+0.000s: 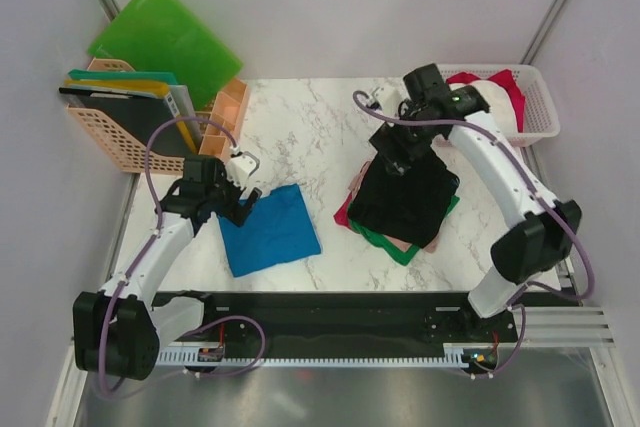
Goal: Fold and stack the t-shirts
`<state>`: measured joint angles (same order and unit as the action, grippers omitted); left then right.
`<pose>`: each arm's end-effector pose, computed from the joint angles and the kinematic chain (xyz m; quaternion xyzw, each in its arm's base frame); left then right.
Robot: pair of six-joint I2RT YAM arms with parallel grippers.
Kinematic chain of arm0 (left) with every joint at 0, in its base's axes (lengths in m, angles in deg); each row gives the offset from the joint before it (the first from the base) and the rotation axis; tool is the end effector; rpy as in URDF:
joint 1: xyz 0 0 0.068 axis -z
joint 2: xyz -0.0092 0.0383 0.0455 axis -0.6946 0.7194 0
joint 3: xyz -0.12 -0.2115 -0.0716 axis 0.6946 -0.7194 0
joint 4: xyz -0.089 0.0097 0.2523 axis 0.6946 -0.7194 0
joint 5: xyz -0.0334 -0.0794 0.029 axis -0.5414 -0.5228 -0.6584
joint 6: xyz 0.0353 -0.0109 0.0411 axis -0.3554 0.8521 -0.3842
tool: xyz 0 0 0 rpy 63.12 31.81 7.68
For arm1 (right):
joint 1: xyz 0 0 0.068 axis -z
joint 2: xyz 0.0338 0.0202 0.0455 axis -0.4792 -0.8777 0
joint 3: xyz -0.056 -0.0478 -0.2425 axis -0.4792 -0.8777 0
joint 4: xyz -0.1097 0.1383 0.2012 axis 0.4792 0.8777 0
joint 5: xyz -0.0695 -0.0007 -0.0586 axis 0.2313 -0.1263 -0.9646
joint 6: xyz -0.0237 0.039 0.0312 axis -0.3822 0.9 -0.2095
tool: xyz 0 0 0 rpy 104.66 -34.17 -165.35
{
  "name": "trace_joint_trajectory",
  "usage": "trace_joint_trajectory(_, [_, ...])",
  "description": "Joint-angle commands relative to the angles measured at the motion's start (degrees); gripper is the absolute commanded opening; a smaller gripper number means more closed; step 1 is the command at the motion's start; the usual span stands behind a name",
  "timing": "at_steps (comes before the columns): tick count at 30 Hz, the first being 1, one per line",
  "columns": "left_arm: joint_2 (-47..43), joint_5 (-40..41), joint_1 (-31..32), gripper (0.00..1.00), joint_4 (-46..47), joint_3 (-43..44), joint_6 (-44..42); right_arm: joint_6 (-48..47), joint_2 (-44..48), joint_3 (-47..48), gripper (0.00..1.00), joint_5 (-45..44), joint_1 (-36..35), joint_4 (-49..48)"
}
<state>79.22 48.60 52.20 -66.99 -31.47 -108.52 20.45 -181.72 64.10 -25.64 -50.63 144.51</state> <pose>0.2352 -0.0410 0.2132 0.3218 0.8676 -0.0212 0.3784 0.3223 0.1385 0.3040 -0.4080 0.8853 0.0946 0.2022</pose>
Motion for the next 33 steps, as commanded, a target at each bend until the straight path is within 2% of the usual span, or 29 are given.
trace_joint_trajectory(1, [0.69, -1.96, 0.14, 1.0, 2.25, -0.06, 0.43, -0.23, 8.4, 7.91, 0.98, -0.91, -0.41, 8.36])
trace_joint_trajectory(6, [1.13, -0.38, 0.14, 0.99, 1.73, -0.85, -1.67, -3.12, 14.82, 1.96, 0.98, -3.55, -0.41, 10.75])
trace_joint_trajectory(10, [-2.63, 1.55, 0.14, 0.99, 1.37, -1.73, -2.38, -4.97, 22.9, -10.16, 0.98, -6.19, -0.41, 4.96])
trace_joint_trajectory(13, [-10.45, 4.71, 0.14, 1.0, 5.05, -3.31, 0.42, -5.68, 29.31, -21.31, 0.98, -3.83, -0.41, -0.23])
trace_joint_trajectory(17, [-19.33, 15.51, -0.56, 1.0, 12.61, -6.03, 2.89, -5.68, 29.51, -21.35, 0.98, 6.01, -1.11, -3.49])
trace_joint_trajectory(20, [-21.28, 25.44, -3.19, 1.0, 17.36, -8.49, 3.42, -5.07, 26.7, -17.05, 0.98, 11.47, -5.5, -5.15])
trace_joint_trajectory(21, [-21.19, 29.47, -5.72, 1.0, 18.5, -9.54, 3.86, -4.98, 25.82, -16.43, 0.98, 11.74, -9.25, -5.94])
trace_joint_trajectory(23, [-21.02, 31.0, -9.5, 1.0, 19.22, -10.08, 6.49, -4.36, 23.19, -15.89, 0.98, 9.47, -13.66, -9.79])
trace_joint_trajectory(24, [-21.02, 30.13, -13.44, 1.0, 18.87, -9.82, 7.28, -4.54, 22.22, -16.07, 0.98, 7.8, -18.73, -11.04])
trace_joint_trajectory(26, [-21.02, 28.72, -15.84, 1.0, 17.46, -9.73, 8.17, -4.45, 19.32, -17.3, 0.98, 1.22, -24.64, -15.33])
trace_joint_trajectory(27, [-21.02, 26.72, -17.59, 1.0, 17.02, -9.81, 8.17, -4.71, 16.53, -18.26, 0.98, -1.16, -30.67, -16.66])
trace_joint_trajectory(29, [-20.06, 25.74, -18.92, 1.0, 16.05, -9.64, 8.26, -5.06, 12.83, -18.18, 0.98, -7.4, -38.33, -19.38])
trace_joint_trajectory(33, [-18.38, 25.11, -20.24, 1.0, 15.08, -8.76, 9.13, -3.14, 2.9, -15.38, 0.98, -8.3, -42.77, -23.52])
